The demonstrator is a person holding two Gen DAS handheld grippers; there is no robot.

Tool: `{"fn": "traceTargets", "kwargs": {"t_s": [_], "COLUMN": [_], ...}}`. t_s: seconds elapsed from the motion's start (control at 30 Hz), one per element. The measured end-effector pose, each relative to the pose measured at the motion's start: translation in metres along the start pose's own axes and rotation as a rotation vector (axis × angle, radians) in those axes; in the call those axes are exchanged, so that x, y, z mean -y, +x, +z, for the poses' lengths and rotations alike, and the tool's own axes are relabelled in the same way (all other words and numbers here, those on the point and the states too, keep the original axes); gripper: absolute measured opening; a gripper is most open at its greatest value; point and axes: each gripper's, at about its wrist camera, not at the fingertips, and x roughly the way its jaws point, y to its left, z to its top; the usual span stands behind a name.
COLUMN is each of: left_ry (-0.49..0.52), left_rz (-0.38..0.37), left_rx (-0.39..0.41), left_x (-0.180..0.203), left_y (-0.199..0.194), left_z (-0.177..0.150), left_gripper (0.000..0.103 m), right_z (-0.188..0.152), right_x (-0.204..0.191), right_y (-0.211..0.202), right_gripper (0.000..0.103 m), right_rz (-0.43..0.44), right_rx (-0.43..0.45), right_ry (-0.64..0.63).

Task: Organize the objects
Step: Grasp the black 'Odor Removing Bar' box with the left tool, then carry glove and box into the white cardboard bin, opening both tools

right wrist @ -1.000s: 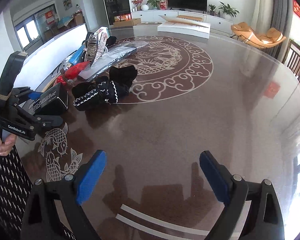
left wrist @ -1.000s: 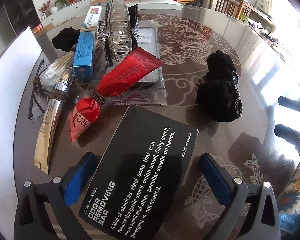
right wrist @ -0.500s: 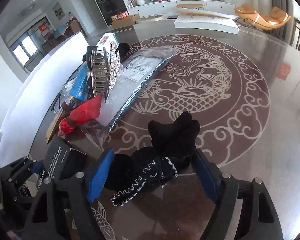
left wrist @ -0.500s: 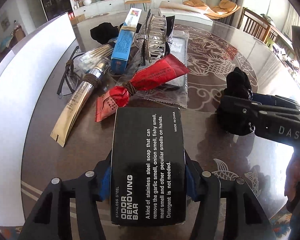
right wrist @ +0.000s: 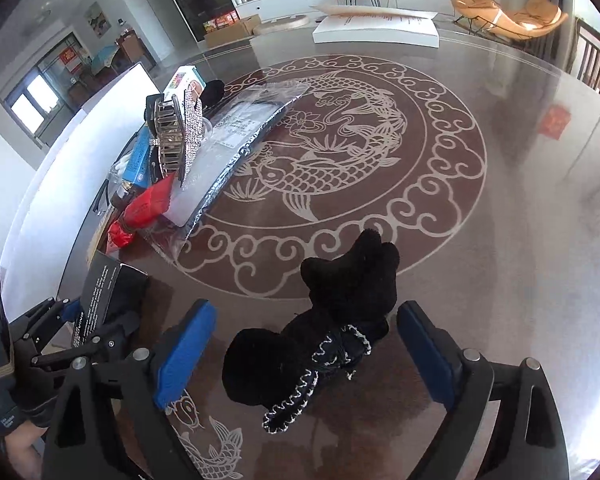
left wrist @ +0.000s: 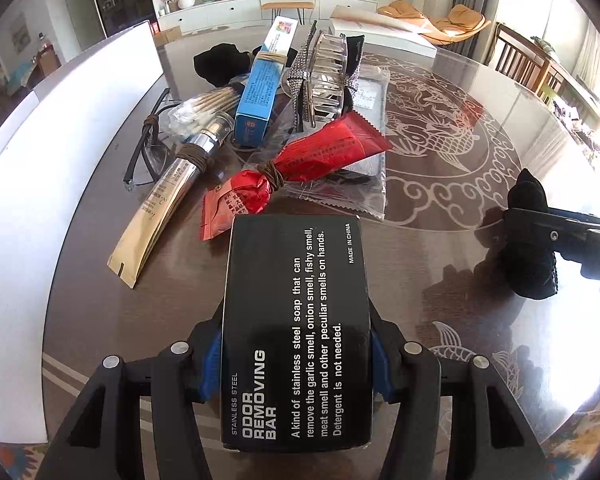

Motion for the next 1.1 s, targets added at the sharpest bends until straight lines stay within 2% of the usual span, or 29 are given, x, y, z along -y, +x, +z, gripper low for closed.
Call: {"fn": "traceTargets", "kwargs": {"t_s": [0.1, 0.17, 0.2, 0.3, 0.4, 0.5, 0.6, 0.7, 0.8, 0.87, 1.0, 1.1], "left_ry": [0.0, -0.001, -0.002, -0.005, -0.024, -0.081, -0.152, -0.21, -0.281, -0.319, -0.394, -0.485], "left_rz": [0.0, -0.002, -0.002, -0.005, -0.022, -0.083, -0.152, -0.173, -0.178, -0.149, -0.027, 0.052], "left_rx": [0.001, 0.002, 0.003, 0.006, 0.025, 0.082, 0.119, 0.163, 0.224, 0.27, 0.335, 0.326], "left_x": [0.0, 0.0, 0.0, 0.001, -0.003, -0.012, -0.028, -0.051, -0.087, -0.118, -0.194, -0.255], "left_y": [0.0, 0.0, 0.0, 0.001, -0.003, -0.02, -0.038, -0.065, -0.098, -0.124, -0.165, -0.173], "left_z": [0.0, 0.0, 0.0, 0.001, 0.0, -0.001, -0.008, -0.017, -0.017, -0.015, -0.009, -0.007], "left_gripper": [0.058, 0.058, 0.058, 0.057, 0.057, 0.057, 0.057, 0.057, 0.057, 0.057, 0.057, 0.057], "right_z": [-0.003, -0.009, -0.012, -0.019, -0.021, -0.021, -0.016, -0.006, 0.011, 0.024, 0.052, 0.066], "right_x": [-0.012, -0.023, -0.027, -0.025, -0.017, -0.016, -0.024, -0.04, -0.072, -0.106, -0.196, -0.276], "right_y": [0.014, 0.013, 0.011, 0.005, -0.006, -0.023, -0.041, -0.058, -0.073, -0.082, -0.096, -0.096], "right_gripper": [0.093, 0.078, 0.063, 0.043, 0.039, 0.039, 0.039, 0.039, 0.039, 0.039, 0.039, 0.039], "right_rz": [-0.048, -0.101, -0.117, -0.119, -0.101, -0.07, -0.035, 0.028, 0.117, 0.189, 0.353, 0.466], "right_rx": [-0.041, -0.02, -0.004, 0.017, 0.034, 0.069, 0.105, 0.138, 0.17, 0.202, 0.248, 0.254], "right_ry": [-0.043, -0.113, -0.141, -0.152, -0.14, -0.14, -0.156, -0.165, -0.197, -0.239, -0.336, -0.428]}}
